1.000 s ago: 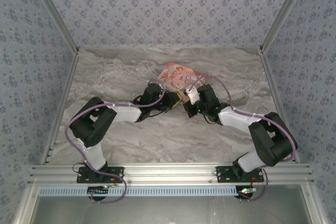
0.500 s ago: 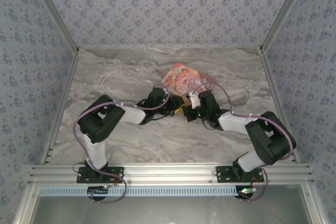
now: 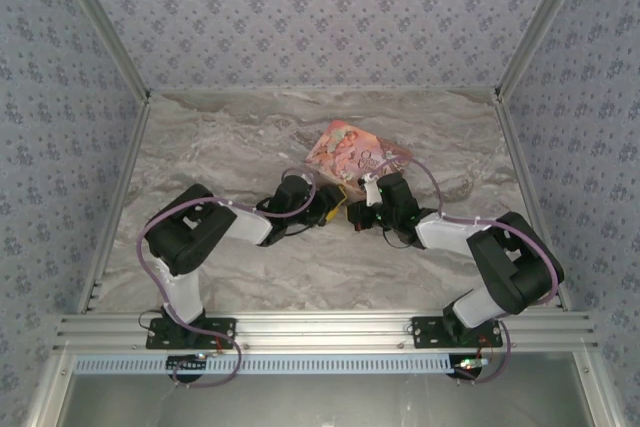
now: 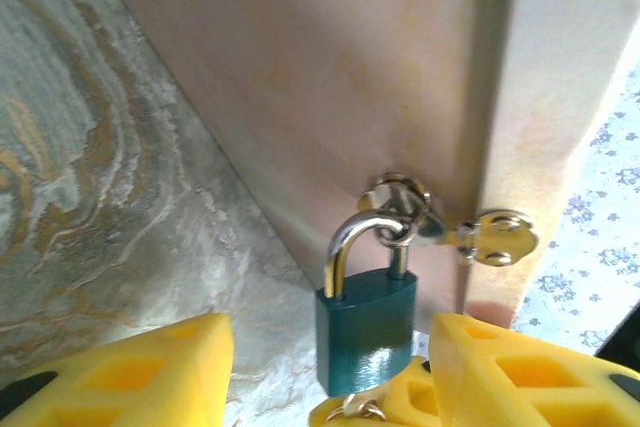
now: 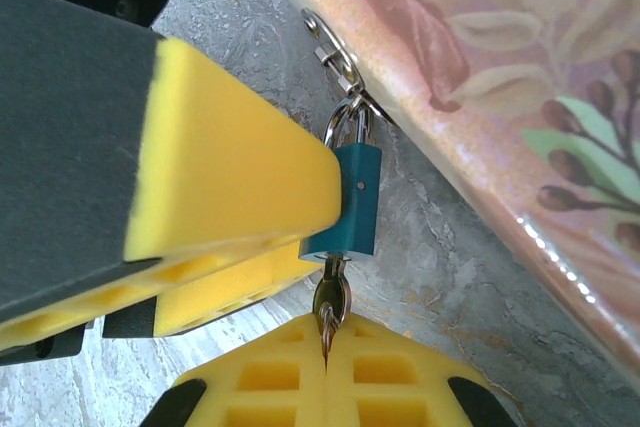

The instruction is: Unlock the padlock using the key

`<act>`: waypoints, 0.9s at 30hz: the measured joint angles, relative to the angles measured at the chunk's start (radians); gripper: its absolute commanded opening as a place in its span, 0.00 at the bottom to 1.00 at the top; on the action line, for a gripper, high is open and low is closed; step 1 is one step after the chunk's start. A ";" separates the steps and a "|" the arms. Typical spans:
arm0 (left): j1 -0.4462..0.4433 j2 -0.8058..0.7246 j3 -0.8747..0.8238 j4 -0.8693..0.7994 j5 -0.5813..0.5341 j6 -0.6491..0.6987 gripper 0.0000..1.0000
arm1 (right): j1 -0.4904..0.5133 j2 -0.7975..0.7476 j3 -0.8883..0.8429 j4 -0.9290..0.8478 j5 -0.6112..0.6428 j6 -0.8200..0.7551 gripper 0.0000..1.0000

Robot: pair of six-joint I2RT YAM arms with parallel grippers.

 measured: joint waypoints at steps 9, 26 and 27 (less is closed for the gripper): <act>0.000 0.057 0.000 0.110 -0.009 -0.078 0.34 | 0.000 0.000 0.000 0.001 -0.010 0.026 0.00; 0.001 0.050 0.000 0.137 -0.020 -0.098 0.00 | -0.035 -0.079 0.005 -0.089 -0.038 -0.026 0.48; 0.001 0.042 0.000 0.126 -0.023 -0.097 0.00 | -0.034 -0.106 0.005 -0.115 -0.025 -0.049 0.51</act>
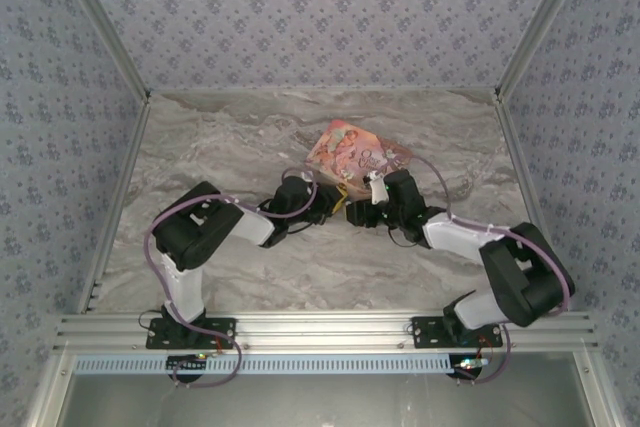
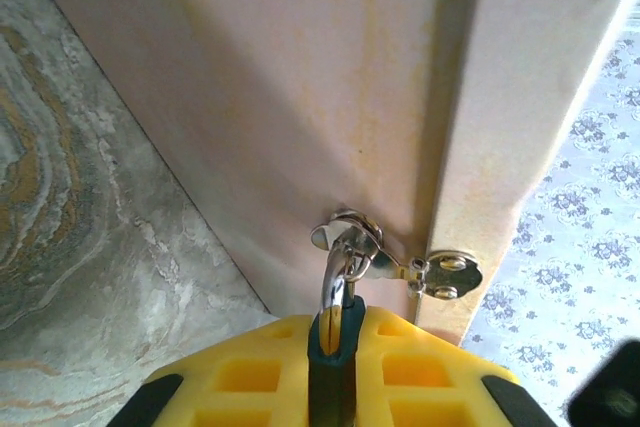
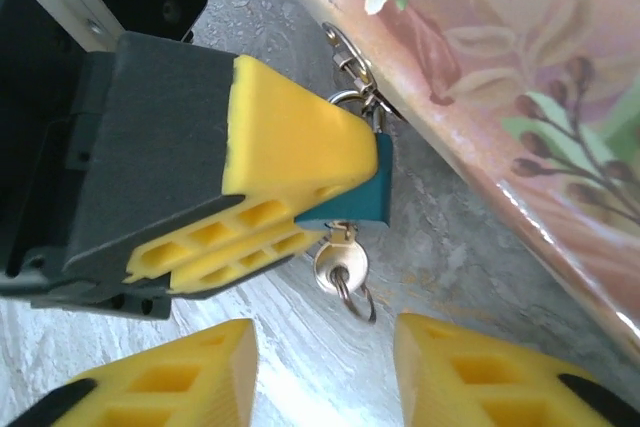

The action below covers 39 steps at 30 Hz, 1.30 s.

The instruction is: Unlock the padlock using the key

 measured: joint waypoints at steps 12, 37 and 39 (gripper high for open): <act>0.024 -0.176 0.027 -0.307 0.005 -0.036 0.00 | 0.259 -0.344 -0.017 -0.101 0.404 -0.542 0.66; 0.027 -0.237 0.084 -0.465 0.058 -0.116 0.00 | 0.339 -0.105 -0.114 0.265 0.638 -1.128 0.27; 0.027 -0.237 0.084 -0.465 0.060 -0.120 0.00 | 0.337 -0.096 -0.107 0.275 0.640 -1.128 0.24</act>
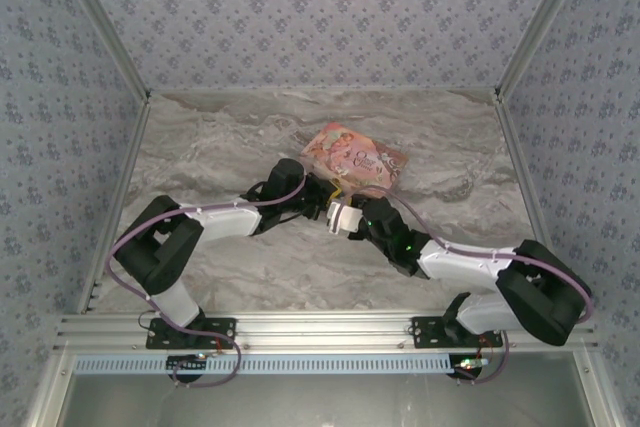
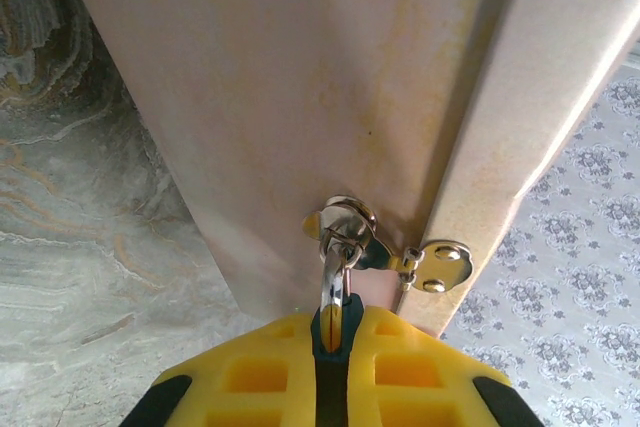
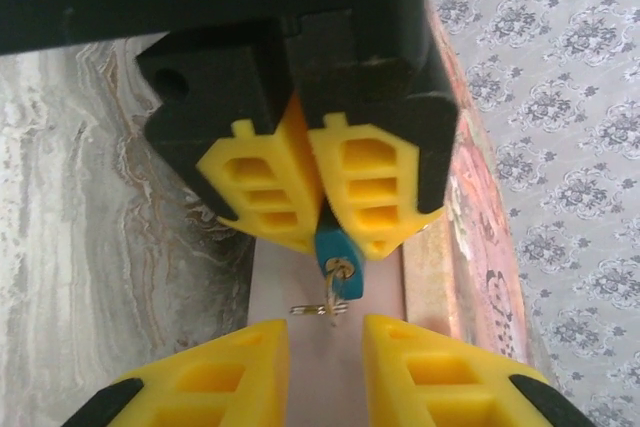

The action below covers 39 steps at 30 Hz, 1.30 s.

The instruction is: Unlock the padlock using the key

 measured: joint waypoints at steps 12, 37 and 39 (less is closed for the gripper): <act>0.000 0.000 0.000 0.000 -0.003 -0.014 0.00 | -0.010 0.058 0.023 0.034 0.007 0.011 0.06; -0.004 0.021 0.000 0.048 -0.019 -0.044 0.08 | -0.023 0.064 0.035 0.018 0.006 0.735 0.00; -0.004 0.024 0.000 0.047 -0.022 -0.040 0.22 | -0.035 0.066 0.035 0.015 -0.021 0.759 0.00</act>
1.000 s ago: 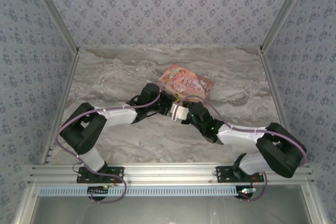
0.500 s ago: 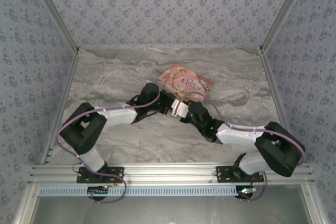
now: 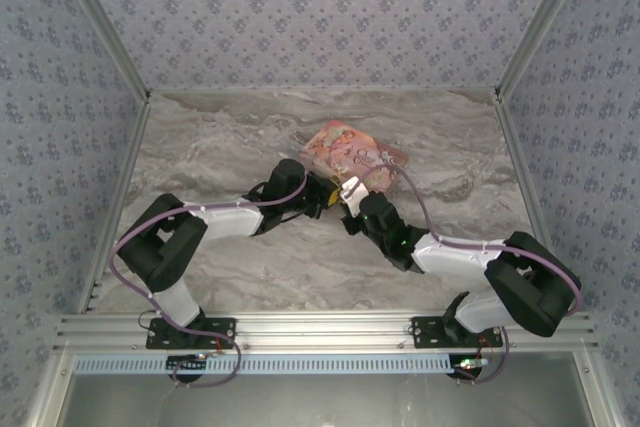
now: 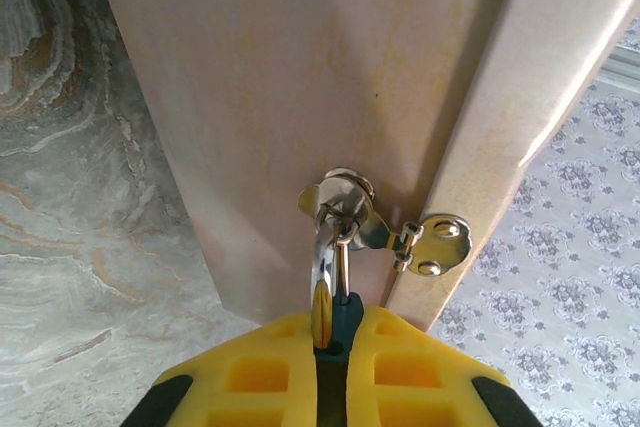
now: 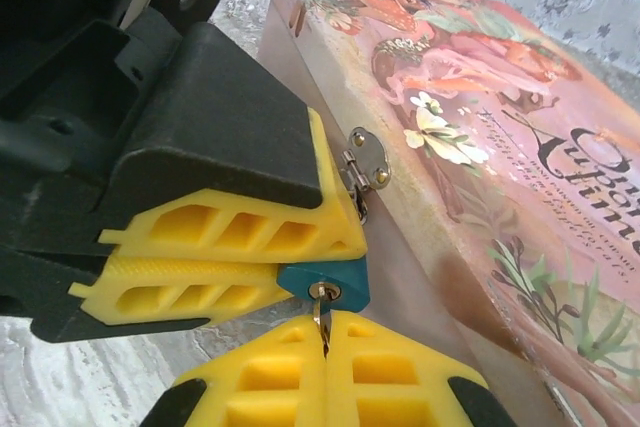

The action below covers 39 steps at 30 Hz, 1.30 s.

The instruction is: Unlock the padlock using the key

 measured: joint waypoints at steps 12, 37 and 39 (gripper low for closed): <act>0.036 -0.048 -0.073 -0.044 -0.006 0.070 0.65 | -0.085 0.035 -0.004 -0.055 -0.145 0.301 0.00; 0.273 0.103 0.505 -0.610 0.014 0.826 0.85 | -0.341 0.019 -0.140 0.006 -0.482 1.043 0.31; 0.272 0.186 0.563 -0.647 0.035 0.880 0.85 | -0.353 0.014 -0.141 -0.034 -0.482 1.042 0.37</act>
